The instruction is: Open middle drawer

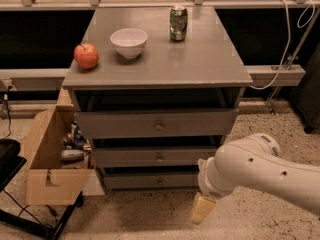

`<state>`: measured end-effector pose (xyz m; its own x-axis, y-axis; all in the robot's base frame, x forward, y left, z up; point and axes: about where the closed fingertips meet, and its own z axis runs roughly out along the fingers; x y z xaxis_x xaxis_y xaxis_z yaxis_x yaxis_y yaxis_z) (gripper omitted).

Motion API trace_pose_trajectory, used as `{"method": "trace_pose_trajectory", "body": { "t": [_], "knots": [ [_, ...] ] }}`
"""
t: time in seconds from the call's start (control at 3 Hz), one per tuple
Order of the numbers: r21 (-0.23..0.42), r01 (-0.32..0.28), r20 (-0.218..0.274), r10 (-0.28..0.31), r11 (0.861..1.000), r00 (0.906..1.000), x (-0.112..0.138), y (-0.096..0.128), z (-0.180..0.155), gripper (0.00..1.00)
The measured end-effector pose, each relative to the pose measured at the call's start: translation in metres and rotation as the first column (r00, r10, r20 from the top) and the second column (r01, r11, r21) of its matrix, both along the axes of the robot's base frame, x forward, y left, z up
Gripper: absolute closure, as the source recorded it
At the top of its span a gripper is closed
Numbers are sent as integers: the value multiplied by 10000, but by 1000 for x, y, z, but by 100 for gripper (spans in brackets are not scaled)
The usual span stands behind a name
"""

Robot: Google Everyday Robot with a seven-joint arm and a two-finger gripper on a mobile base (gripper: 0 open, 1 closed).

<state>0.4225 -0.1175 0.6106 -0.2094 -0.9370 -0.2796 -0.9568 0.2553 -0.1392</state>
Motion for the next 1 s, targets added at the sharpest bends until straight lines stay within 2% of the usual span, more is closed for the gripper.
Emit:
{"method": "trace_pose_trajectory", "body": {
  "t": [0.33, 0.67, 1.0],
  "knots": [
    [-464, -549, 140, 556, 9974, 9984, 27, 9, -33, 0],
    [-1108, -1756, -82, 1757, 9782, 9844, 66, 13, -86, 0],
    [-1496, -2376, -115, 2386, 9598, 9711, 88, 15, -103, 0]
  ]
}}
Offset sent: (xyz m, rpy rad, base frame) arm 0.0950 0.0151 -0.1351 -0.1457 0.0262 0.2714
